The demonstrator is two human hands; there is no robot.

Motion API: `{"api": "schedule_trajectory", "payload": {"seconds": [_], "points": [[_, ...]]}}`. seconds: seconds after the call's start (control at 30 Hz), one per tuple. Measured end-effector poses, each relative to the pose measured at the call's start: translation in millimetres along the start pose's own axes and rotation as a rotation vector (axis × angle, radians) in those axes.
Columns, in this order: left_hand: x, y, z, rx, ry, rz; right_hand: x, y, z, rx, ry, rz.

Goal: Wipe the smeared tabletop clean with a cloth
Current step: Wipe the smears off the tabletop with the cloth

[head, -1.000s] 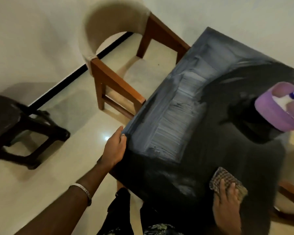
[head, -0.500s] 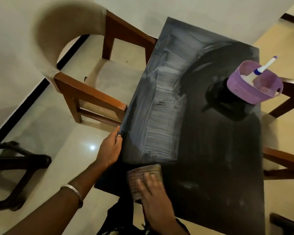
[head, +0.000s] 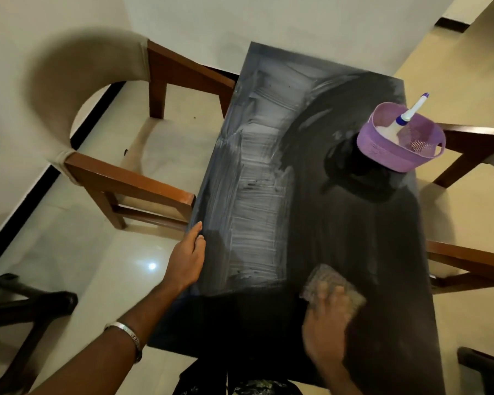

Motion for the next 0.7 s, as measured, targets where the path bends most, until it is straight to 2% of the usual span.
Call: {"api": "schedule_trajectory", "payload": {"seconds": [0.13, 0.2, 0.27, 0.33, 0.4, 0.47, 0.6, 0.7], "points": [[-5, 0, 1, 0.029, -0.033, 0.034, 32, 53, -158, 0.159, -0.511, -0.138], [-8, -2, 1, 0.024, -0.037, 0.037, 55, 76, -214, 0.305, -0.755, -0.223], [-12, -4, -1, 0.024, -0.040, 0.048, 61, 88, -235, 0.379, -0.899, -0.314], [-16, -6, -4, 0.047, -0.059, 0.078, 44, 77, -227, 0.350, -0.932, -0.265], [-18, -8, -6, 0.073, -0.081, 0.115, 5, 40, -189, 0.227, -0.819, -0.106], [-17, -9, -9, 0.084, -0.099, 0.137, -53, -2, -129, 0.200, -0.617, 0.013], [-14, -5, -11, 0.117, -0.123, 0.141, -155, -76, -1, 0.045, -0.180, 0.062], [-12, -8, -13, 0.140, -0.142, 0.158, -173, -87, 8, -0.042, -0.012, 0.082]]}}
Point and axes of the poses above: each hand's wrist, its own x-axis away from the middle knuckle, its own y-axis out of the palm, z = x × y, the point moved 9 cm from there along -x, towards the middle knuckle, and after that the axes turned 10 degrees about -z, right-handed, at the moved point
